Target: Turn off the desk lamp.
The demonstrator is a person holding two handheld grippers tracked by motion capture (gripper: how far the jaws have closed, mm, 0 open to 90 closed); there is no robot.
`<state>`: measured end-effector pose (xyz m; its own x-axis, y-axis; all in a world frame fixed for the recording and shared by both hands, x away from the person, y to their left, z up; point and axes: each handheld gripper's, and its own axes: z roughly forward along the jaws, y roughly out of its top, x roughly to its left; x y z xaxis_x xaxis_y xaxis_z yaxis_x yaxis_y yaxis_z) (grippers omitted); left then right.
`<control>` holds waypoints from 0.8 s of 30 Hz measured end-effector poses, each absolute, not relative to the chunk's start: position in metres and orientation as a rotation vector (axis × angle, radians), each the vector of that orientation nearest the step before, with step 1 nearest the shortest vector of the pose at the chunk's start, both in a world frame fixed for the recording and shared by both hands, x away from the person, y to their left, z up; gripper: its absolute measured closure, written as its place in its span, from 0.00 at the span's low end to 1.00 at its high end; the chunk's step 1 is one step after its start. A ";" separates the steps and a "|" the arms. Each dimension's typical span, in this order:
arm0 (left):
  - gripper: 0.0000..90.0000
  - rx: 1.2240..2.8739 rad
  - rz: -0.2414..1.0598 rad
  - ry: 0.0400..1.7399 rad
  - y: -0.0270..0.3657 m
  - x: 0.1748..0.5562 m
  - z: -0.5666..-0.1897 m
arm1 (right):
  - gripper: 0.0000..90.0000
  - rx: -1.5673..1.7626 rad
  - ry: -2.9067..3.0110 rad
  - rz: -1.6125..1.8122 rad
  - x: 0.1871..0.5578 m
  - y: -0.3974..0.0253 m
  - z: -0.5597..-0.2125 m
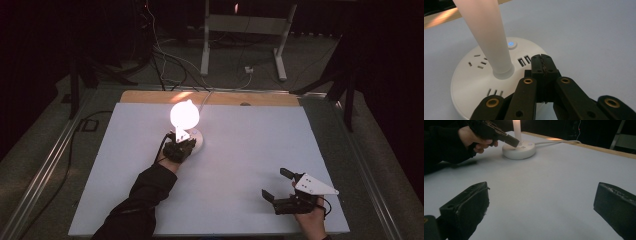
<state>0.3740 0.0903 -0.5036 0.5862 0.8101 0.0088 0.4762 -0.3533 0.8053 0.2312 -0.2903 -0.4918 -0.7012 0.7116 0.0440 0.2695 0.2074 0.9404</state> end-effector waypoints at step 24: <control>1.00 2.054 0.575 1.026 0.087 0.369 -0.502 | 0.00 0.911 2.088 1.497 0.231 -0.290 -0.491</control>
